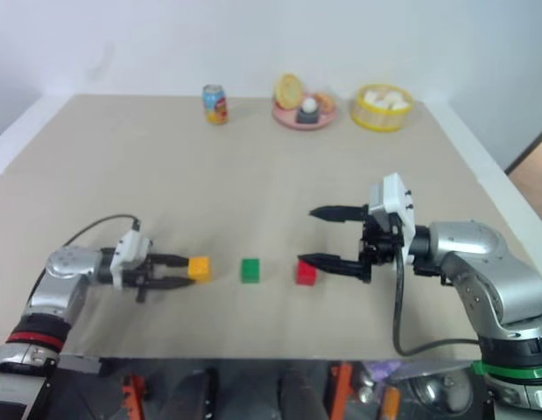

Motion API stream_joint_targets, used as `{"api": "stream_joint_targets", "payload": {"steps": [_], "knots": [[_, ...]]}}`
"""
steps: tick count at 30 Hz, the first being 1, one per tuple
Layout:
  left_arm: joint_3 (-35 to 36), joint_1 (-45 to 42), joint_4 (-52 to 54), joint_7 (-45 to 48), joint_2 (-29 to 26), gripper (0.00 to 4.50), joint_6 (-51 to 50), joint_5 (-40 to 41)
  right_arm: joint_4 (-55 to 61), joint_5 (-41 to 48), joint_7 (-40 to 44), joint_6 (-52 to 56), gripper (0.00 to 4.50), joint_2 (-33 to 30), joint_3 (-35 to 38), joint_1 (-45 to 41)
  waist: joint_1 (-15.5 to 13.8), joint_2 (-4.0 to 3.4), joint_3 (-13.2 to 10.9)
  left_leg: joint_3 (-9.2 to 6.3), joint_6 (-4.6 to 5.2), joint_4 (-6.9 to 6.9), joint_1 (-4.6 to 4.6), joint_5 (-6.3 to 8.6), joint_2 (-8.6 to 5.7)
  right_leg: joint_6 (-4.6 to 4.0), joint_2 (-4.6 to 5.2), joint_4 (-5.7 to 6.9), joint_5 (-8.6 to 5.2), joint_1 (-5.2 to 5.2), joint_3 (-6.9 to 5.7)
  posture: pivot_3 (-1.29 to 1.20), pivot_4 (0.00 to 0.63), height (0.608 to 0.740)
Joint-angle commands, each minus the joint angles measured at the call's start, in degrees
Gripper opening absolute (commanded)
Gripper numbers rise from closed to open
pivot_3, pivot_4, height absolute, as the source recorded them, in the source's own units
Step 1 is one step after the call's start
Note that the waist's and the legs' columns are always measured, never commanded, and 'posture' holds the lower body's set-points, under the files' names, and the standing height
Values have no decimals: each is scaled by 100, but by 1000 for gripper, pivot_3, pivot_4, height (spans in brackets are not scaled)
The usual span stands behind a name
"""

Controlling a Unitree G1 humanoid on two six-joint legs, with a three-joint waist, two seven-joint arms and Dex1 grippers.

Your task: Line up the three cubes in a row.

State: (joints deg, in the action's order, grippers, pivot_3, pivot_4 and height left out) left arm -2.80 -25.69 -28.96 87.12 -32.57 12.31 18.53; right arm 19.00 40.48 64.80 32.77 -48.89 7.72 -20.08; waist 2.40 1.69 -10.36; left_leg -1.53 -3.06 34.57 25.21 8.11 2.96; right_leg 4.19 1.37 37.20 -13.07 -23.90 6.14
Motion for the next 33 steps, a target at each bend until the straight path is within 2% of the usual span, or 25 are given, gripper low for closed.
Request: {"api": "stream_joint_targets", "payload": {"steps": [1, 8, 9, 15, 20, 33], "knots": [[-126, -110, -135, 109, 80, 1256, 133, -108, 210, 137, -36, 45, 4500, -123, 266, -2, -1, 0, 0, 0, 0, 1, 0, 0, -1, 1, 1, 0, 0, 1, 0, 0, 150, 740], [-150, -259, -352, 148, 140, 1256, 262, -205, 203, 161, -62, 74, 4500, -172, 361, 15, -2, 0, 0, 0, 1, 7, -1, 0, -2, 4, 3, 0, 2, 5, 1, 0, 150, 740], [-170, -270, -360, 178, 131, 2310, 199, -206, 197, 153, -66, 69, 4500, -162, 356, 9, 0, 0, 0, 0, 0, 7, -1, 0, -2, 4, 3, 0, 2, 5, 1, 0, 150, 740], [-98, -303, -369, 62, 117, 4307, 301, -235, 115, 115, -70, 36, 4500, -106, 278, -92, 4, -2, 1, -1, 1, 7, -2, 0, -2, 5, 2, 0, 3, 4, 1, 0, 150, 740], [-5, -206, -252, 108, -29, 4307, 222, -155, 0, 87, -29, 7, 4500, -65, 224, -217, 10, -2, 1, 0, 1, 7, -2, -1, -2, 5, 2, 0, 5, 3, 1, 0, 150, 740], [492, 494, 90, 96, -905, 4307, 124, 158, -280, -43, 152, -93, 4500, -34, 95, -508, 54, -2, 1, 10, 1, -11, -3, 0, 16, -10, -9, 3, 0, -14, 1, 0, 150, 740]]}}
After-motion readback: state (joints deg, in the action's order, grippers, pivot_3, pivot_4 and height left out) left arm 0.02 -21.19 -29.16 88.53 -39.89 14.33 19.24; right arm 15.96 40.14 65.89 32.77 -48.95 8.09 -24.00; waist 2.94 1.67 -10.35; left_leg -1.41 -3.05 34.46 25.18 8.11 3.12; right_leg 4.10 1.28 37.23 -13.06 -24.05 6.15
